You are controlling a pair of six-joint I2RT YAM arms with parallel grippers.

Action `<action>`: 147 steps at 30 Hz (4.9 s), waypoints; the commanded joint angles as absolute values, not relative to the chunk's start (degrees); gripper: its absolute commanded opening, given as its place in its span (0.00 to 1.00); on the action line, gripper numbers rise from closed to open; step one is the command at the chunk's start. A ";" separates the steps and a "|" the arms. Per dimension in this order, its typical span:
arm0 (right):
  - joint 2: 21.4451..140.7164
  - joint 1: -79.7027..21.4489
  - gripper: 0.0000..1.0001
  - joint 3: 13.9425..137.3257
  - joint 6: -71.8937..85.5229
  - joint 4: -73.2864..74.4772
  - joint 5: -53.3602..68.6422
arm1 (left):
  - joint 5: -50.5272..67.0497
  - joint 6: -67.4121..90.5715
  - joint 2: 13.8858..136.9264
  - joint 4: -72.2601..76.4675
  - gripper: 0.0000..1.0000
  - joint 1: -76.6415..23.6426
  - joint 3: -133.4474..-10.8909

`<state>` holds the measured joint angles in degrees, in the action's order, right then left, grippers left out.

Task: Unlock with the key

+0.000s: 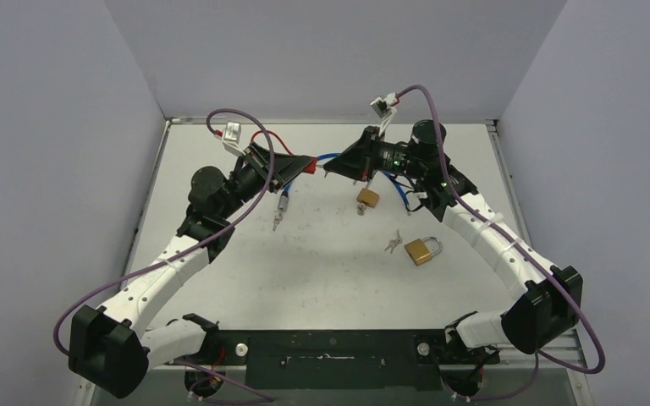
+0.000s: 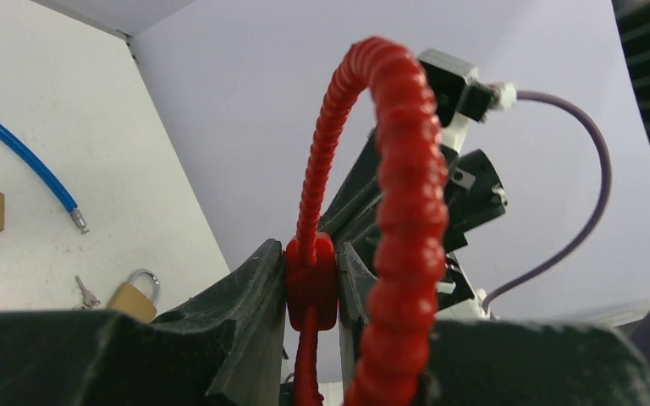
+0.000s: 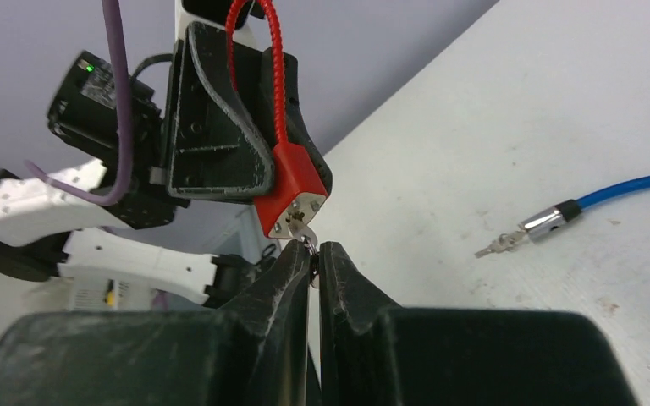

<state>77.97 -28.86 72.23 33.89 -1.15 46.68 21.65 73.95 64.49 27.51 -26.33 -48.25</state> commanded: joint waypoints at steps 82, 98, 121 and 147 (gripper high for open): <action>77.14 -32.82 0.00 73.93 50.97 -33.93 35.68 | 36.74 79.79 68.31 69.92 0.57 -24.83 -42.93; 76.49 -32.74 0.02 72.24 50.79 -33.13 35.90 | 39.41 69.80 69.44 62.97 0.00 -26.89 -46.05; 70.44 -42.36 0.45 76.70 15.10 -0.19 21.27 | 39.11 10.90 65.11 29.71 0.00 -25.84 -51.39; 63.79 -40.05 0.59 63.32 22.19 -6.90 14.41 | 42.94 11.31 65.09 37.02 0.00 -25.65 -47.47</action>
